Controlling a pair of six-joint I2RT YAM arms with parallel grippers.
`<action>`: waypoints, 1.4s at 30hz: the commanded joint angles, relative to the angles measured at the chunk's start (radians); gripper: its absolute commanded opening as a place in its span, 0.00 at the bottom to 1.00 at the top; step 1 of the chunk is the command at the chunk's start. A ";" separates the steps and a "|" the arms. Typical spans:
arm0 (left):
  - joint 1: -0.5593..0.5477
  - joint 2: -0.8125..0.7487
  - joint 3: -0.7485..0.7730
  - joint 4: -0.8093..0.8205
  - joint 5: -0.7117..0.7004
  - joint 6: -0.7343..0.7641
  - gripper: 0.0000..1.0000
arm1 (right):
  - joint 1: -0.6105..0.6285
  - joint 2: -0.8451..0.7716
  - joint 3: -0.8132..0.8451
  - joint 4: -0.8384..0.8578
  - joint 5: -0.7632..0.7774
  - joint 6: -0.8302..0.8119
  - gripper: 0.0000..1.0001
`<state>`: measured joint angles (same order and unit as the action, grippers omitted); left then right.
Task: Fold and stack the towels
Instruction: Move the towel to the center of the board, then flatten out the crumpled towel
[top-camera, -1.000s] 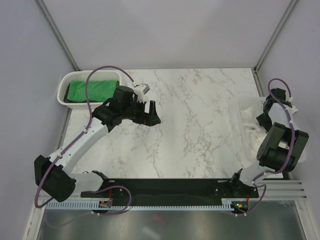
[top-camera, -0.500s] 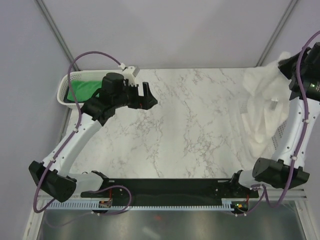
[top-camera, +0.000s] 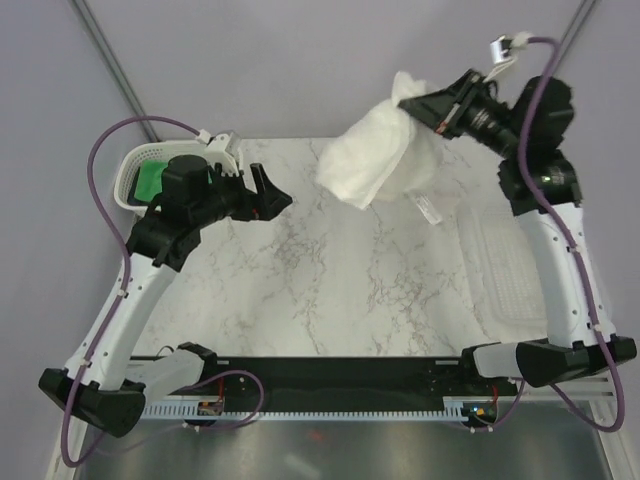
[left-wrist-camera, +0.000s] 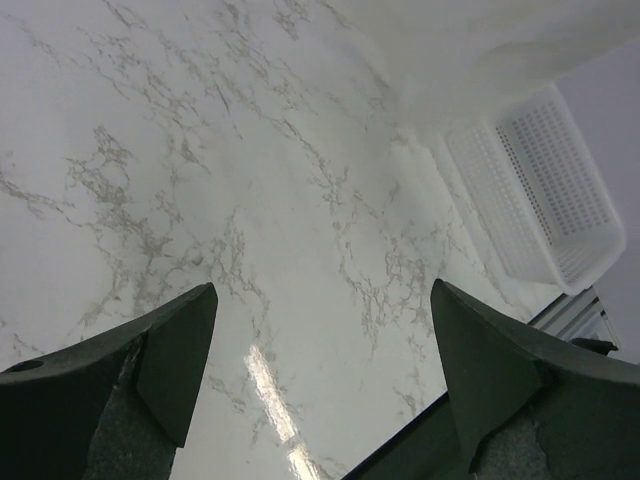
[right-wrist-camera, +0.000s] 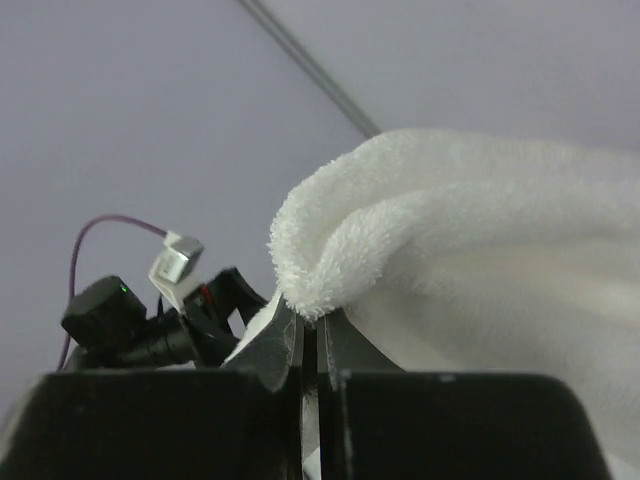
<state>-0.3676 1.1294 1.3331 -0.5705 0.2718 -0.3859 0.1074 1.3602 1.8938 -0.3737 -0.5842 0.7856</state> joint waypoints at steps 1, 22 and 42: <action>-0.002 -0.092 -0.101 0.000 0.101 -0.050 0.94 | 0.124 0.013 -0.285 0.078 -0.010 -0.005 0.00; -0.017 0.128 -0.299 0.244 0.158 -0.145 0.92 | 0.362 0.134 -0.581 -0.242 0.731 -0.350 0.71; -0.106 0.250 -0.291 0.291 0.152 -0.120 0.87 | 0.549 -0.185 -1.265 0.165 0.613 -0.255 0.71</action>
<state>-0.4801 1.4330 1.0428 -0.2714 0.4450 -0.5259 0.6456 1.1801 0.6807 -0.3408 -0.0456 0.5007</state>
